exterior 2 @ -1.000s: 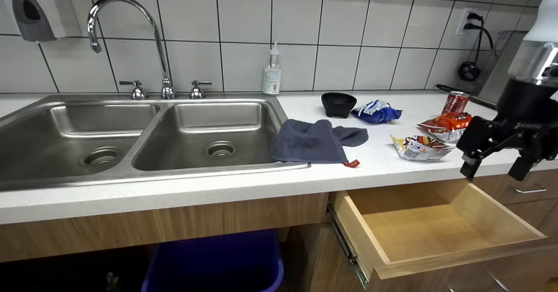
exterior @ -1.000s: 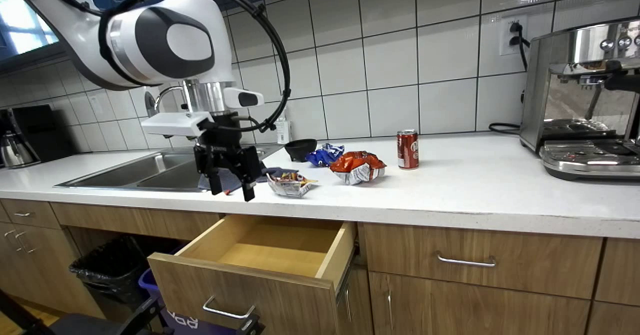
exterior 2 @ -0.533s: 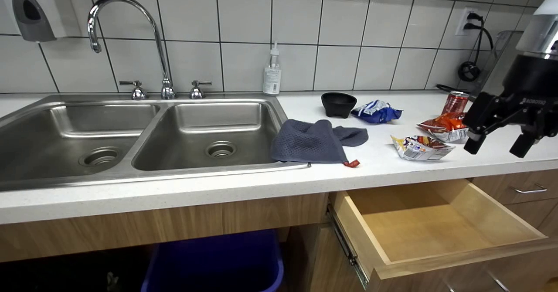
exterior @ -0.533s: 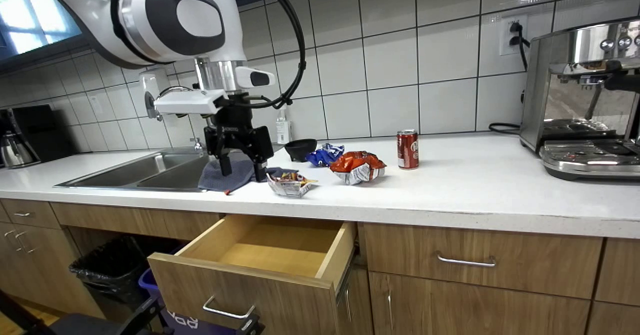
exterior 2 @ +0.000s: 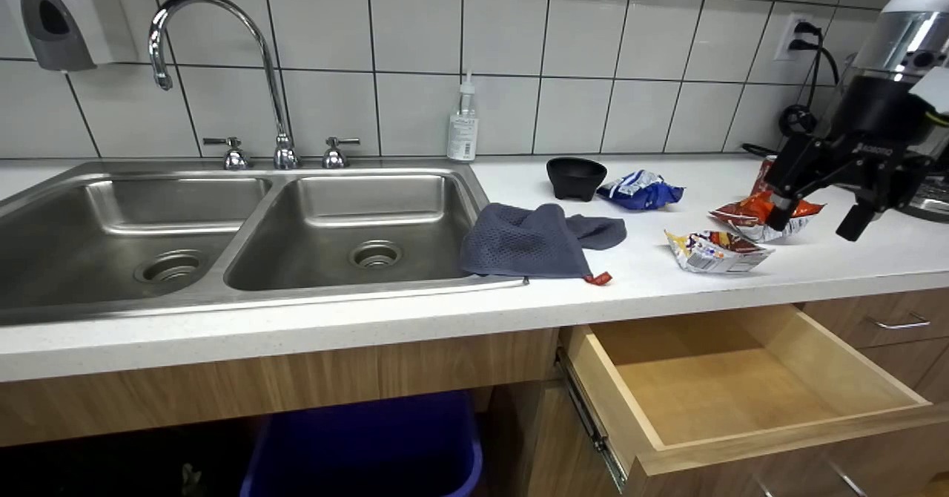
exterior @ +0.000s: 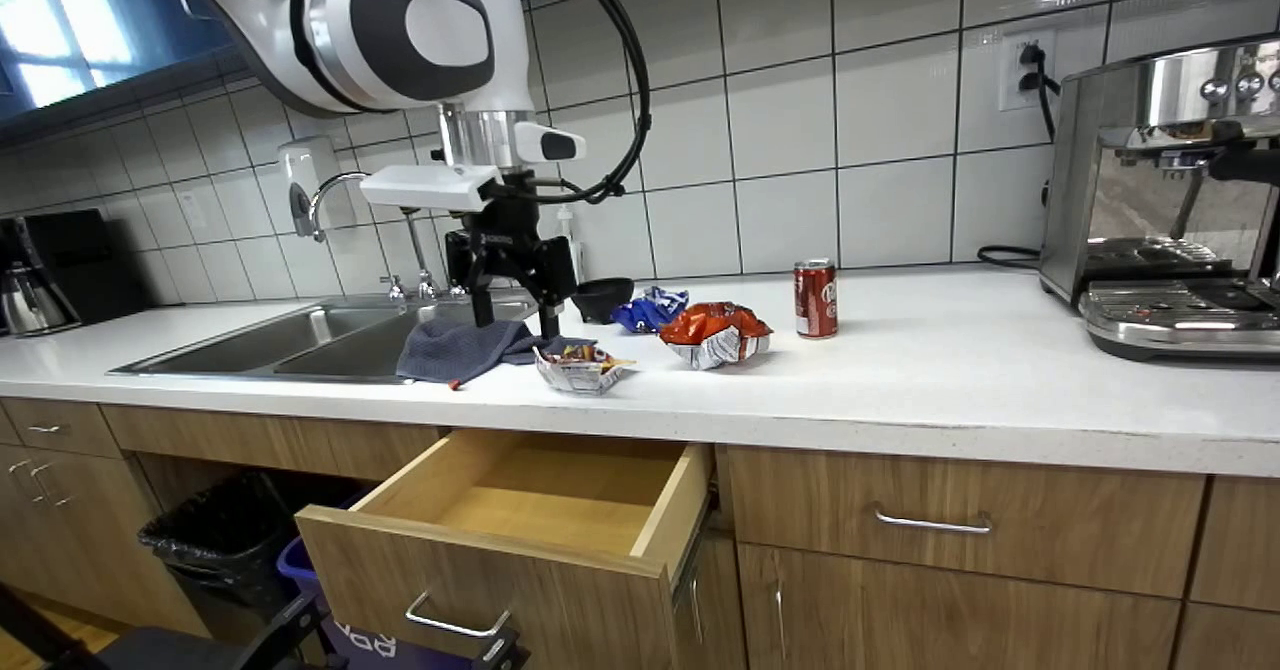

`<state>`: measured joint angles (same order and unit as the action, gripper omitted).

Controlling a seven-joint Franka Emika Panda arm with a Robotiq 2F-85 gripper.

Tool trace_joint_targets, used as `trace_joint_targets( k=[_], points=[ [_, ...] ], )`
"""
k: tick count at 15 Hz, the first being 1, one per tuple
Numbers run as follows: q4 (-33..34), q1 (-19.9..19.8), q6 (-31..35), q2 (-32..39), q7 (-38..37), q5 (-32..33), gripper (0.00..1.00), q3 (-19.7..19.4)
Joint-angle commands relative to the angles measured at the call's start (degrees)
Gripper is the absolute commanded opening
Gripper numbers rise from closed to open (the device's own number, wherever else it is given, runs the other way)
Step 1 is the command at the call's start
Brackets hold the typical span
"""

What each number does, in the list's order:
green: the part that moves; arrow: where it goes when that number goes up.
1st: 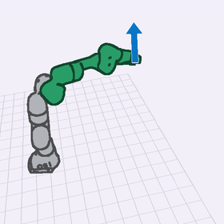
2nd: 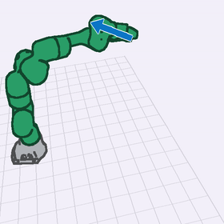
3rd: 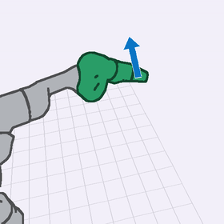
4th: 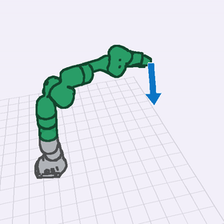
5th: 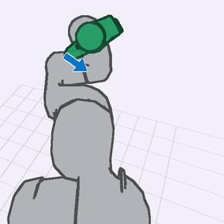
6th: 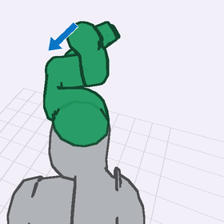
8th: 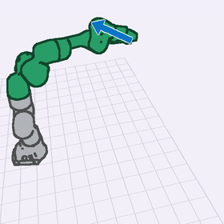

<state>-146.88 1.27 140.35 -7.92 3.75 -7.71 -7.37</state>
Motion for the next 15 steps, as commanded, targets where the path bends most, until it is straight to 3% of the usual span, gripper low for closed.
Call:
trace_joint_targets(
  k=[1,15],
  points=[
    [6.78,-1.35,-2.94,6.00,2.97,-2.52,1.00,0.54],
    [24.73,-3.71,-9.40,22.13,2.88,-3.17,1.00,3.01]
  ],
)
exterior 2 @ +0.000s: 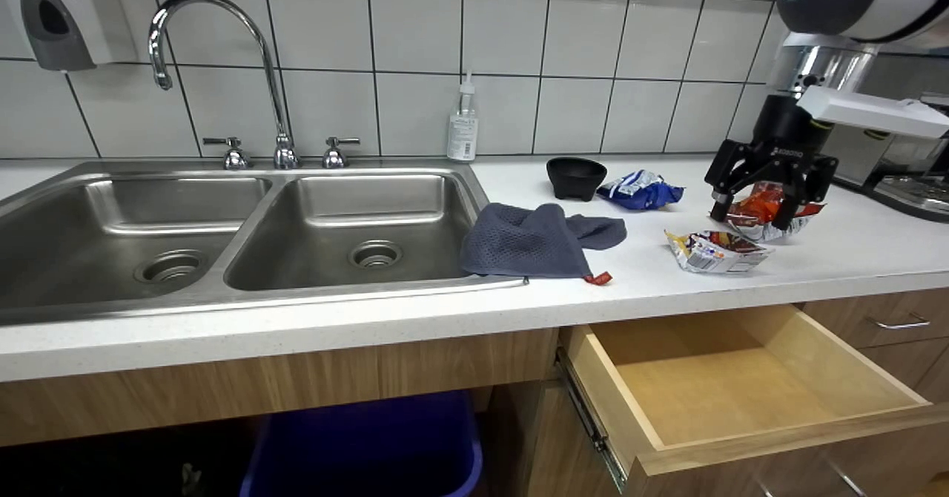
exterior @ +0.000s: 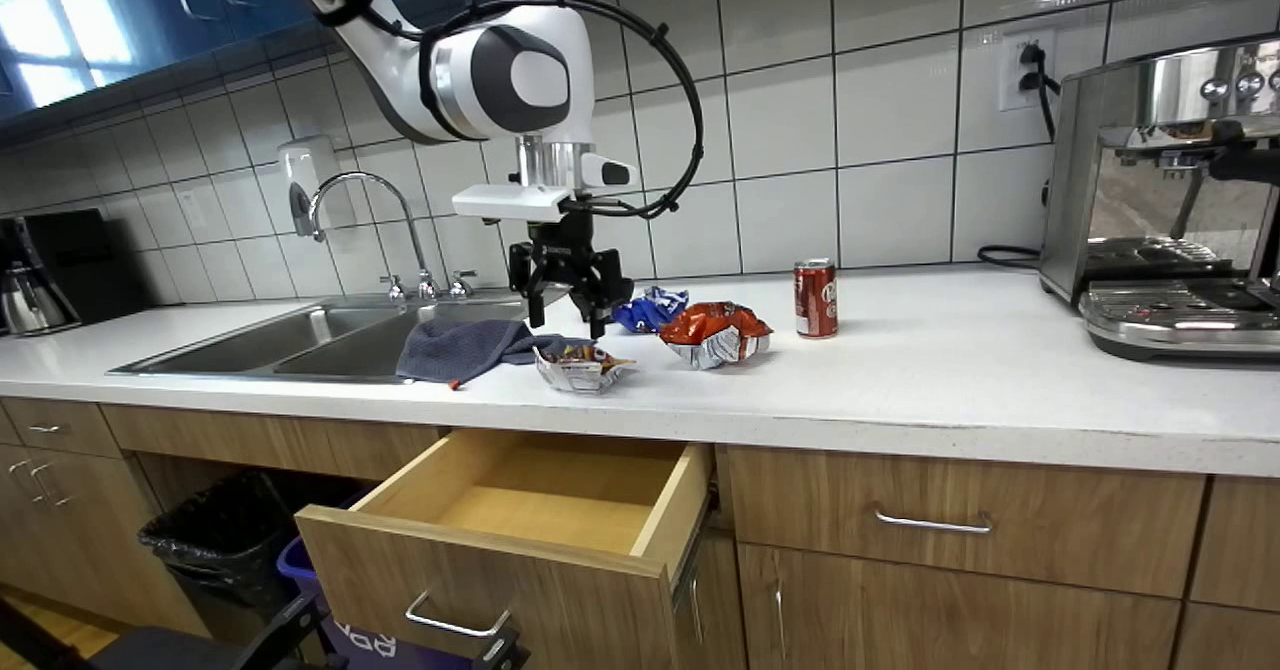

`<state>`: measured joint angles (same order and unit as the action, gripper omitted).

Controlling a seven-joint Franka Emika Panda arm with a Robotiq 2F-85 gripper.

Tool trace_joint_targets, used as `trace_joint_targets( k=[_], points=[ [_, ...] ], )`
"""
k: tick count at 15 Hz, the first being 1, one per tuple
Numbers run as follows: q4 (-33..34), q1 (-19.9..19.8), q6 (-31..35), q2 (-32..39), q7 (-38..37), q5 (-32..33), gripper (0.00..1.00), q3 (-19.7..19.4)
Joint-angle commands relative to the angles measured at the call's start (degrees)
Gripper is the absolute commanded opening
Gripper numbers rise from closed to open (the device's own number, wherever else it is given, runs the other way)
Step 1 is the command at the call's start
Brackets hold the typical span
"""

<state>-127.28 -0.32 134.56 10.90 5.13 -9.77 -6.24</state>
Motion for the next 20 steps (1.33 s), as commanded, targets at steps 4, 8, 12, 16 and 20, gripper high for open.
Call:
trace_joint_targets(
  k=[4,8,12,16,20],
  points=[
    [8.70,-2.62,-4.99,6.38,1.05,-0.65,1.00,2.56],
    [11.25,-2.96,-6.21,8.79,0.63,-0.36,1.00,2.93],
    [12.85,-3.12,-6.90,10.23,0.47,-0.28,1.00,3.13],
    [13.68,-3.20,-7.69,11.01,0.29,0.01,0.76,3.29],
    [14.21,-3.26,-8.60,11.42,0.37,0.00,0.49,3.36]
  ],
)
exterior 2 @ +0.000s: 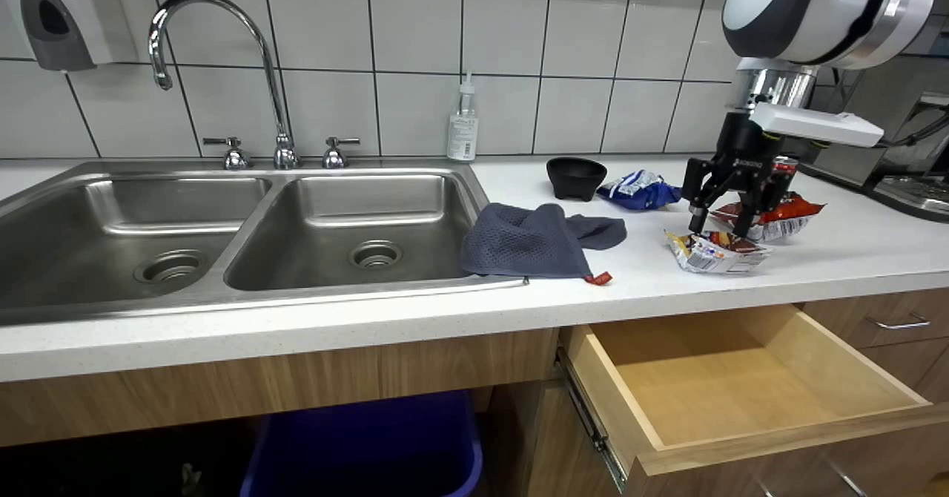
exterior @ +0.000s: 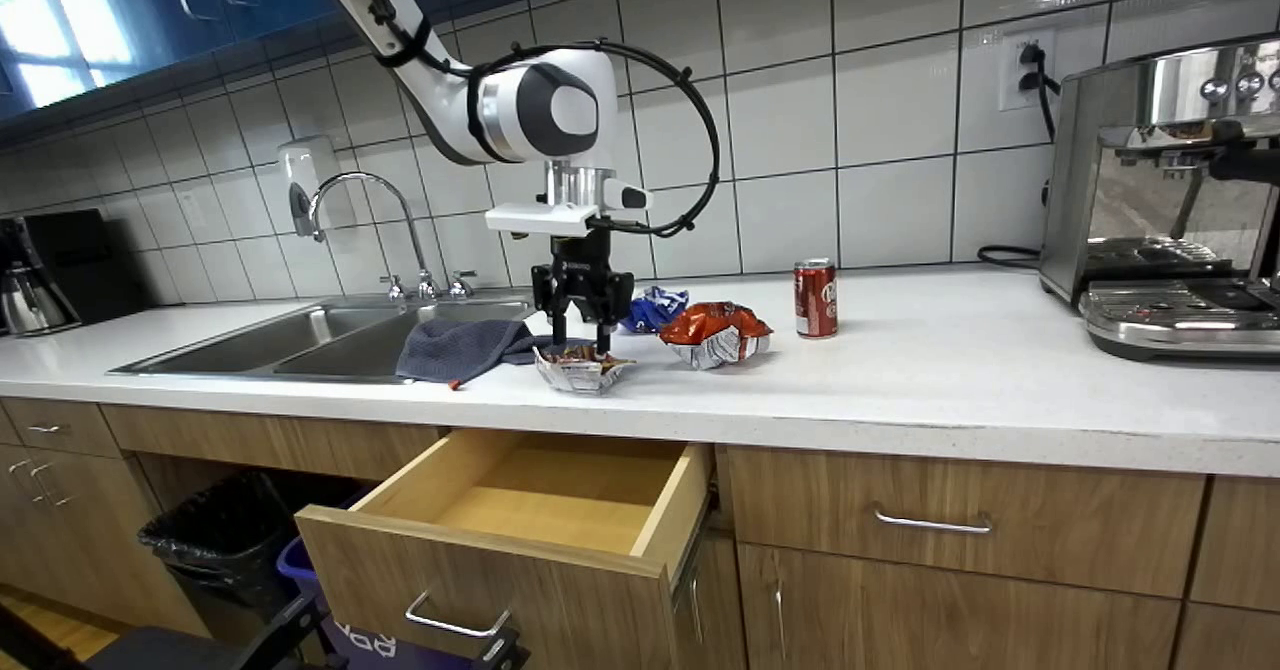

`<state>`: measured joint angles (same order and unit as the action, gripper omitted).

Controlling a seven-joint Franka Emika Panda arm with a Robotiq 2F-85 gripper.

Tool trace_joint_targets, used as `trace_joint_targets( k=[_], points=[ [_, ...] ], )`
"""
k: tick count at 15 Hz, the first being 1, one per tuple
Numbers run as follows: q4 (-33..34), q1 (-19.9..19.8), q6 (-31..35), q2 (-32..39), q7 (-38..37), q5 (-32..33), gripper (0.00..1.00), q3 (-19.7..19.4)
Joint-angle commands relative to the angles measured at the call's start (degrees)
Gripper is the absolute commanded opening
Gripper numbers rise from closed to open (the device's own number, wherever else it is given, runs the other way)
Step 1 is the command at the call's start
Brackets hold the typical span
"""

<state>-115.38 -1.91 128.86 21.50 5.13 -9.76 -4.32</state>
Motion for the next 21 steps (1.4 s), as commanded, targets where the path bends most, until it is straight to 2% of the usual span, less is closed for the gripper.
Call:
trace_joint_targets(
  k=[1,5,7,21],
  points=[
    [2.38,-1.67,-3.09,0.85,0.36,0.03,0.42,1.43],
    [2.43,-1.82,-3.69,0.79,0.41,-0.14,0.12,1.38],
    [2.28,-1.95,-3.82,0.75,0.41,-0.19,0.00,1.32],
    [-1.06,-1.79,-2.67,-2.77,1.14,-0.75,0.00,2.52]
  ],
)
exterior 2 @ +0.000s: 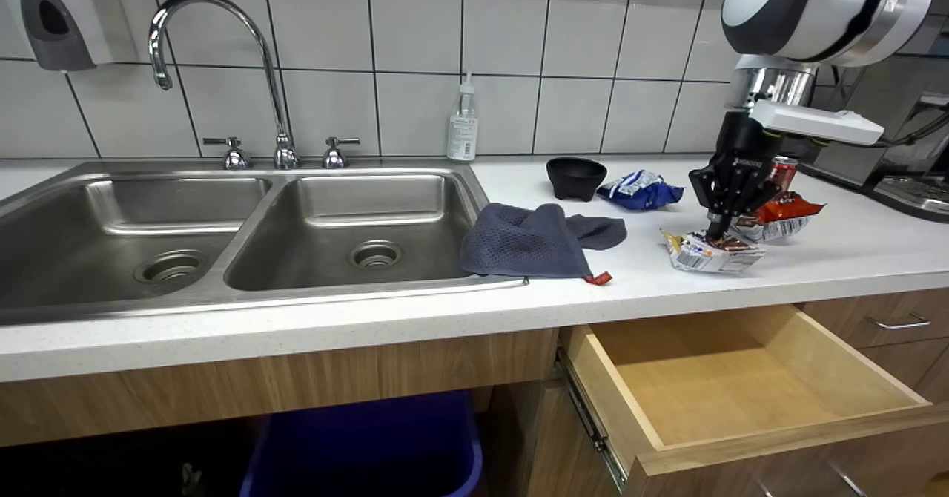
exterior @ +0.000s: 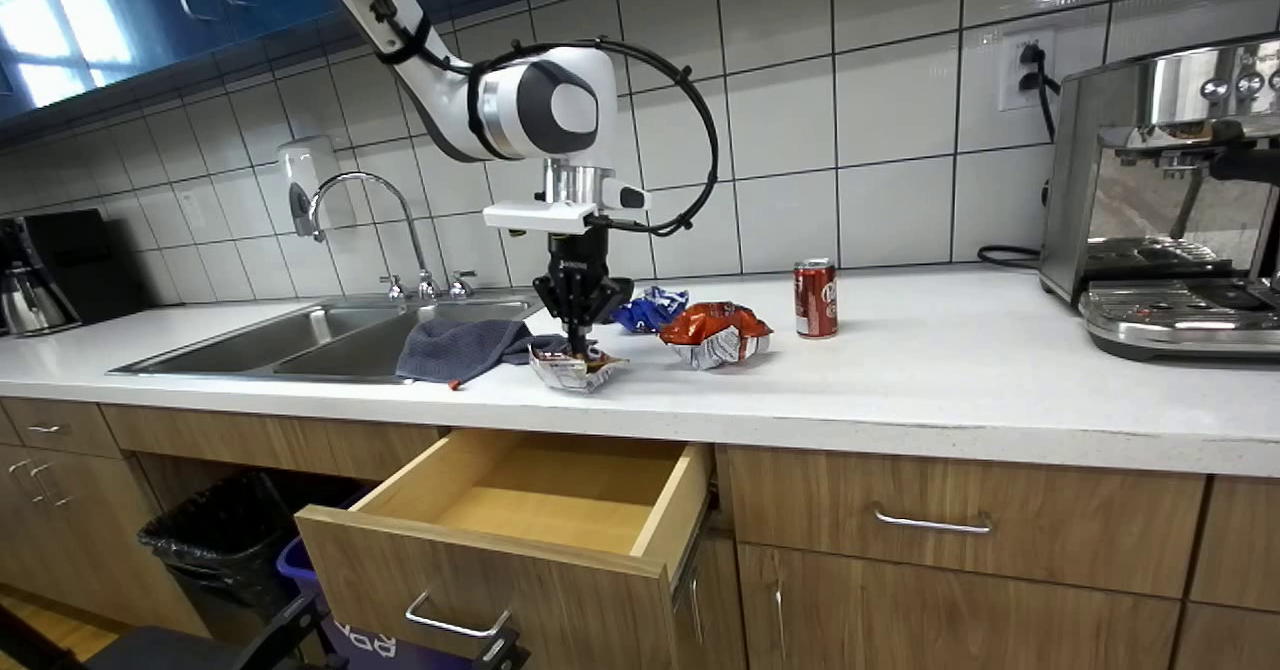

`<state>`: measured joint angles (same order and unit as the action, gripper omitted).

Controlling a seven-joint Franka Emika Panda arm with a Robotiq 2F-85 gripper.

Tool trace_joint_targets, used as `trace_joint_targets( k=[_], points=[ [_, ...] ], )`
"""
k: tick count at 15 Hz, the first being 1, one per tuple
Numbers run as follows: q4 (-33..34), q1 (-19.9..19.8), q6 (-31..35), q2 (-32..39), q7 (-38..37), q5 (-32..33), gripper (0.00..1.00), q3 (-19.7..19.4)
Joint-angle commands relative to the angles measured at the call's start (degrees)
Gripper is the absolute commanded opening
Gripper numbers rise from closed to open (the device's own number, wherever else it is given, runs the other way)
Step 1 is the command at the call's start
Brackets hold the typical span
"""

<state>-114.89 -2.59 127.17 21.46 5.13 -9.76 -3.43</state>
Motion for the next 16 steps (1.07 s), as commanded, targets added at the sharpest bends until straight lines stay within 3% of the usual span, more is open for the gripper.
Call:
trace_joint_targets(
  k=[1,16],
  points=[
    [-2.00,-1.03,-0.79,-3.22,1.16,-0.85,0.00,1.86],
    [-17.84,1.78,2.69,-16.18,0.02,-2.06,0.00,4.74]
  ],
)
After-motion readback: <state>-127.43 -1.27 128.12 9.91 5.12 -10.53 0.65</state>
